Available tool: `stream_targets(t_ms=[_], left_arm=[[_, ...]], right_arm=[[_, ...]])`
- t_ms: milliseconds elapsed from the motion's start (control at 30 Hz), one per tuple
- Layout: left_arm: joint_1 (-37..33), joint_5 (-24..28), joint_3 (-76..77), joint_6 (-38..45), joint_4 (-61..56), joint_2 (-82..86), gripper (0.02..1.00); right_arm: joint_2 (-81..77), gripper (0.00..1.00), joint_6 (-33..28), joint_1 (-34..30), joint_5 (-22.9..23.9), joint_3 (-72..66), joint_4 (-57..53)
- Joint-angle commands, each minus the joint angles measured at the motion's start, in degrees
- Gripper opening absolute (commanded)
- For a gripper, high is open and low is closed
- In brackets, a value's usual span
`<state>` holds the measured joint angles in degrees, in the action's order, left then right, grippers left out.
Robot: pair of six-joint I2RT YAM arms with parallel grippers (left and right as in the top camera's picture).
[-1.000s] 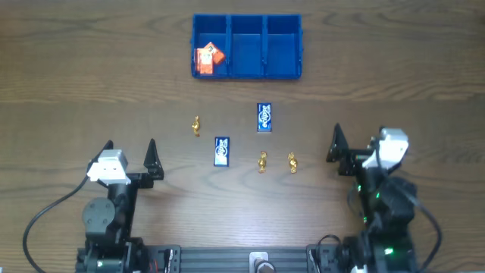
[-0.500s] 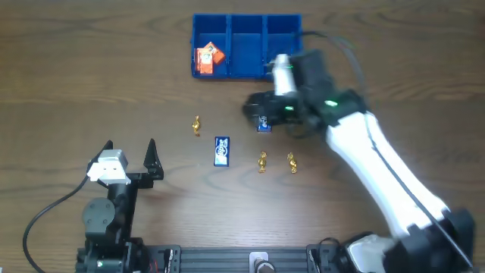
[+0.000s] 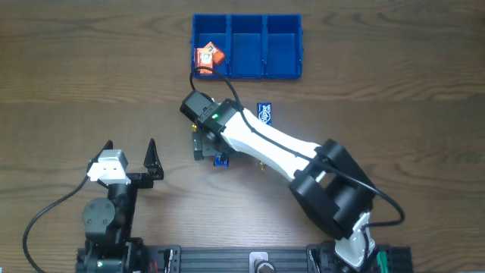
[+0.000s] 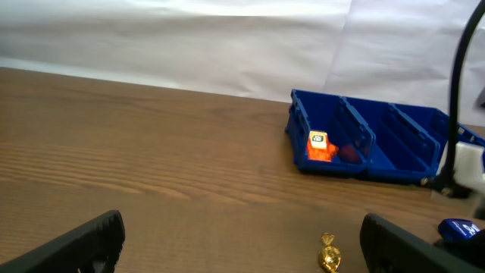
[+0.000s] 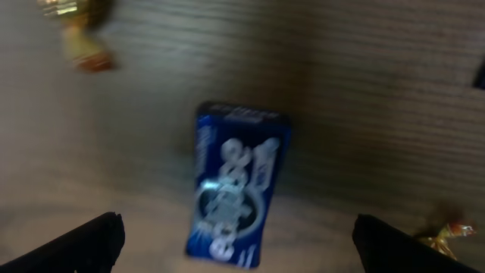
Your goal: Sort Candies Into Trays
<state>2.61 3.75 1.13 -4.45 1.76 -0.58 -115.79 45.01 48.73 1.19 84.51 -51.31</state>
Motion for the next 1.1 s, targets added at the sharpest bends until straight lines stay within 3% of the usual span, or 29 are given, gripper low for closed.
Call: stream_targets(t_ms=[33, 167, 200, 267, 333, 433, 633, 867, 933, 1100], left_arm=[[-0.3, 0.3, -0.9, 0.2, 2.4, 0.4, 0.998], [-0.3, 0.3, -0.9, 0.2, 2.4, 0.4, 0.998], [-0.3, 0.3, -0.9, 0.2, 2.4, 0.4, 0.998], [-0.3, 0.3, -0.9, 0.2, 2.4, 0.4, 0.998], [-0.3, 0.3, -0.9, 0.2, 2.4, 0.4, 0.998], [-0.3, 0.3, -0.9, 0.2, 2.4, 0.4, 0.996], [-0.3, 0.3, -0.9, 0.2, 2.4, 0.4, 0.998], [-0.3, 0.3, -0.9, 0.2, 2.4, 0.4, 0.998], [-0.3, 0.3, -0.9, 0.2, 2.4, 0.4, 0.998], [-0.3, 0.3, -0.9, 0.2, 2.4, 0.4, 0.998]], right_arm=[[-4.1, 0.998, 7.9, -0.1, 3.3, 1.5, 1.0], [-5.2, 1.0, 9.0, 0.0, 3.5, 1.5, 3.1], [-5.5, 0.947, 9.0, 0.1, 3.5, 1.5, 3.3], [-5.9, 0.798, 9.0, 0.1, 3.5, 1.5, 3.2], [-6.4, 0.522, 9.0, 0.1, 3.5, 1.5, 3.2], [-6.8, 0.362, 9.0, 0.1, 3.5, 1.5, 3.2], [-6.4, 0.303, 6.9, 0.2, 4.2, 4.1, 0.9], [-2.1, 0.261, -6.2, -5.5, 17.0, 30.5, -17.5], [-2.2, 0.259, -11.0, -9.0, 20.0, 36.6, -16.7], [-3.1, 0.259, -20.6, -16.6, 20.2, 38.9, -5.7]])
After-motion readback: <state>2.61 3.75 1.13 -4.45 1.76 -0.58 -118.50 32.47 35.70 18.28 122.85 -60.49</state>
